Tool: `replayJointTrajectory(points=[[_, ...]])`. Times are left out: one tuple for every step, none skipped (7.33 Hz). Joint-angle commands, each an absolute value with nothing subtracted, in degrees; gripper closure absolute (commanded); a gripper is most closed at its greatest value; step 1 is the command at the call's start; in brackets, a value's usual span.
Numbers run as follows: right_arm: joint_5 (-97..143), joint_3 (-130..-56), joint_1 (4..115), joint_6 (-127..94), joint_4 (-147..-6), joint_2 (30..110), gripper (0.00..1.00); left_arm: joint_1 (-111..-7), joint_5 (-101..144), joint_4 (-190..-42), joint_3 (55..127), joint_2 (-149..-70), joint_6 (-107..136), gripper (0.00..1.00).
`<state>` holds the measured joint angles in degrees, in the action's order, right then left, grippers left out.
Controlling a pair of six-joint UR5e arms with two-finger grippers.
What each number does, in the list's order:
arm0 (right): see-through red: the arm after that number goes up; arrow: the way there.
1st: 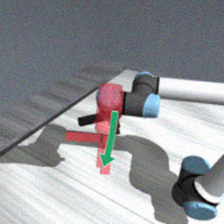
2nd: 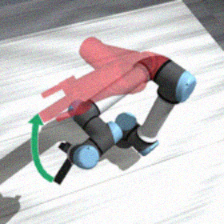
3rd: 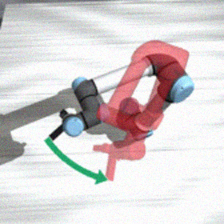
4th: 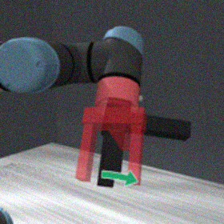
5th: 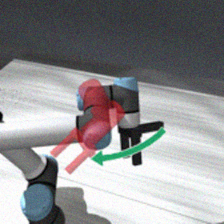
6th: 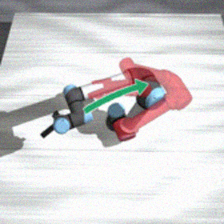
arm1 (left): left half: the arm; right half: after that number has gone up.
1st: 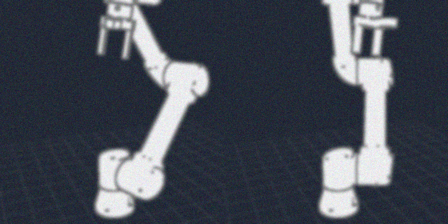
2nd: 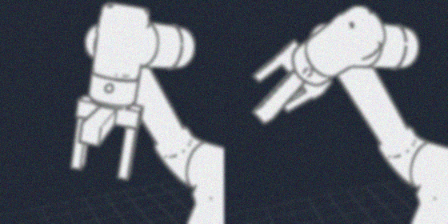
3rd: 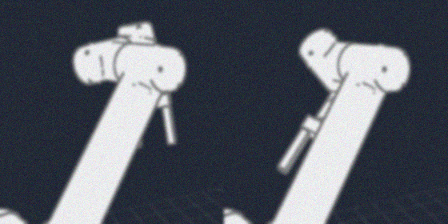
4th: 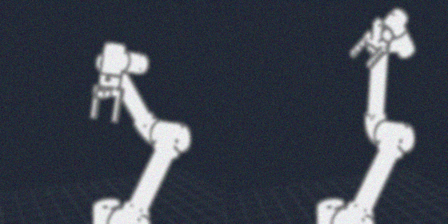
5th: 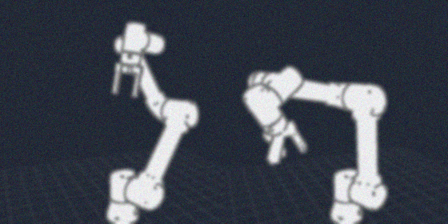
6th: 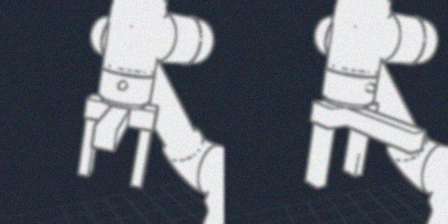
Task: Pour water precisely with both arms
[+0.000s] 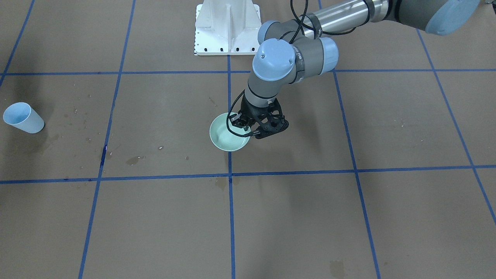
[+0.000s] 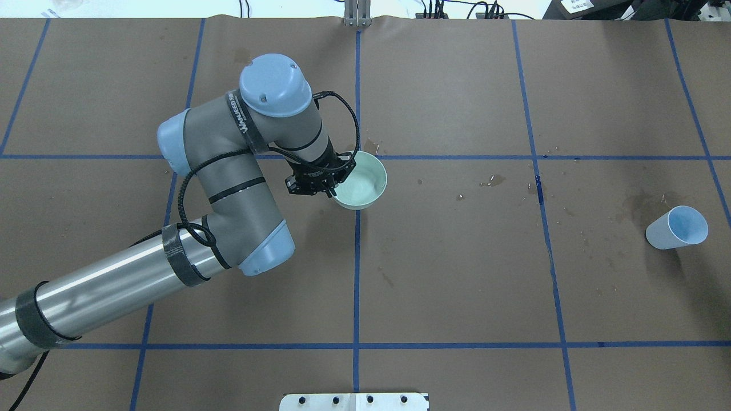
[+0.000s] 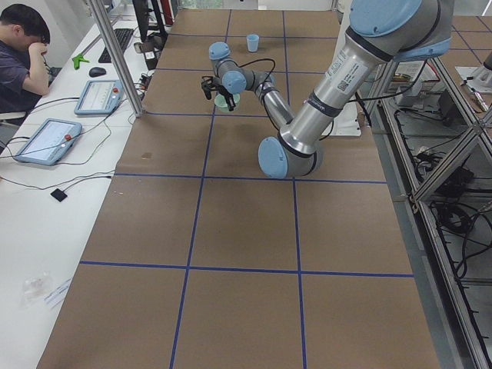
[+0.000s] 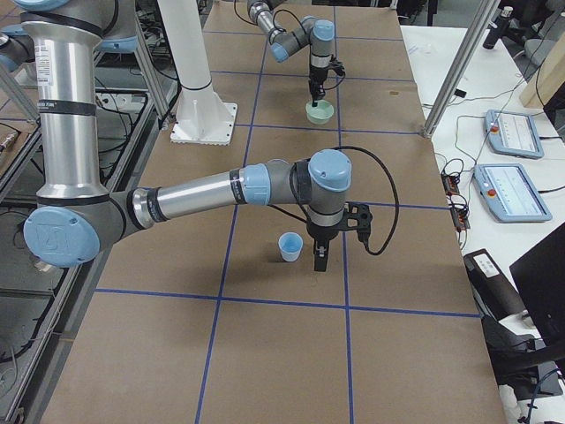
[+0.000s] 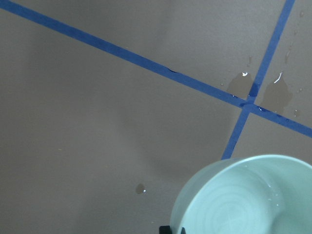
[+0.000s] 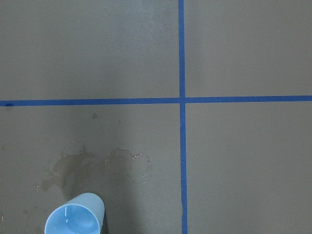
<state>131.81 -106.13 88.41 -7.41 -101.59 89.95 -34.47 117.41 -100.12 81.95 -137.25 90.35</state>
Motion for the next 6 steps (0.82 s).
replayJointTrajectory(points=[[131.9,-106.2,88.1,-9.6,-101.7,89.4,0.01,-32.4,114.9,-105.9,77.4,-137.4,92.4,1.00],[132.4,-106.4,88.1,-9.5,-101.3,90.1,0.01,-32.3,114.8,-106.1,77.3,-137.4,92.3,1.00],[132.5,-106.5,88.1,-9.6,-101.3,90.1,0.01,-32.3,114.9,-106.1,77.5,-137.4,92.0,0.53],[132.7,-106.6,88.1,-9.7,-101.3,90.1,0.01,-32.3,114.7,-105.9,77.5,-137.1,91.8,0.01],[134.3,-106.5,88.1,-9.8,-101.3,90.2,0.01,-32.3,114.5,-105.7,77.9,-137.1,91.9,0.00],[135.4,-107.0,88.1,-9.8,-101.3,90.7,0.01,-33.2,114.9,-105.3,80.3,-137.1,91.8,0.00]])
